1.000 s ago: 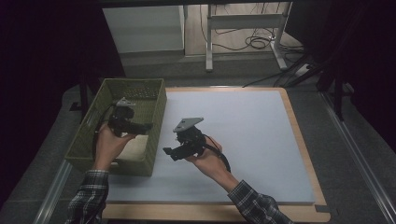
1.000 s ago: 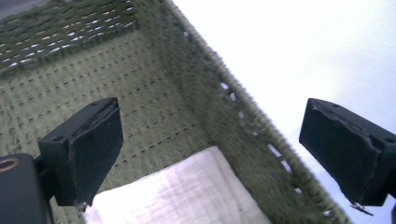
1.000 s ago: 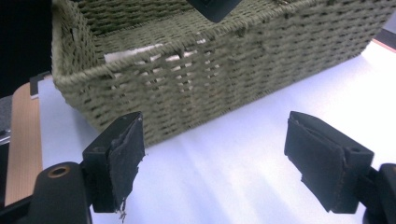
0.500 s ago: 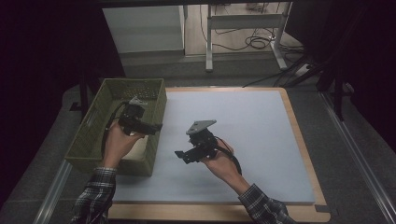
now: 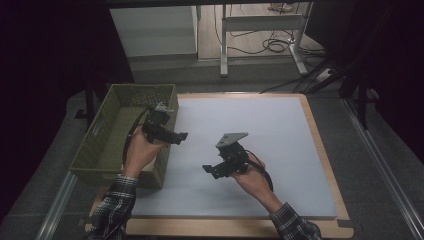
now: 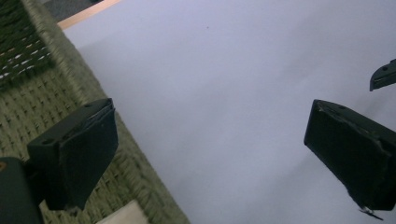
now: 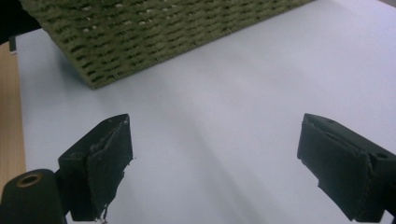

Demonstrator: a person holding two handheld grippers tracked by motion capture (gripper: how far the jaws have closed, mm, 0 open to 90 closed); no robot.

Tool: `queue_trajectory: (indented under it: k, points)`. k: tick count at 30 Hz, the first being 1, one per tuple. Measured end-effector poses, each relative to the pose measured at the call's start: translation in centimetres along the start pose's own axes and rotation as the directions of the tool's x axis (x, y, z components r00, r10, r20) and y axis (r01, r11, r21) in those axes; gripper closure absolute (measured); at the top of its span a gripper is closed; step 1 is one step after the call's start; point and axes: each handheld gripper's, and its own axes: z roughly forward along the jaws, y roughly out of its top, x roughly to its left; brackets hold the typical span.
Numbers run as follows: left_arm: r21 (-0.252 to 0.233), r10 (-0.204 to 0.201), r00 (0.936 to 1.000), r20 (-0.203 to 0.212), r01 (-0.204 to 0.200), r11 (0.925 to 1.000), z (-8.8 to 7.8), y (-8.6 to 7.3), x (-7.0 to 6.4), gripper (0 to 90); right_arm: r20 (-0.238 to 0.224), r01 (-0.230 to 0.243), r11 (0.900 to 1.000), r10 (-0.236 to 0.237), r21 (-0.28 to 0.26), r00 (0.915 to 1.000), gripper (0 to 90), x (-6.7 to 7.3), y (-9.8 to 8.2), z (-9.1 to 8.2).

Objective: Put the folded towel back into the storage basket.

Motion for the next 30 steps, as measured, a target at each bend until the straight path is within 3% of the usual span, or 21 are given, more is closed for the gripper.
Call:
queue_trajectory:
  k: [6,19,25,30]
  points:
    - [0.001,0.014,0.9998,0.013,-0.014,0.9999,0.7,0.8,-1.1,2.9,0.013,-0.017,1.000,0.017,-0.002,0.9998,10.0,-0.8,-1.2,-1.1]
    - [-0.025,0.062,0.9956,0.071,-0.060,0.9979,3.0,2.3,-4.7,2.1,0.063,-0.007,1.000,0.006,0.016,0.9980,5.5,-2.1,-4.3,-4.2]
    - [-0.041,0.073,0.9920,0.104,-0.069,0.9968,4.1,2.2,-6.4,2.0,0.088,-0.014,1.000,0.012,0.016,0.9961,5.2,-2.7,-5.6,-5.7]
    - [-0.059,0.083,0.9873,0.135,-0.076,0.9954,5.2,1.0,-7.8,1.9,0.108,-0.027,1.000,0.026,0.009,0.9938,5.2,-3.2,-6.8,-7.1]
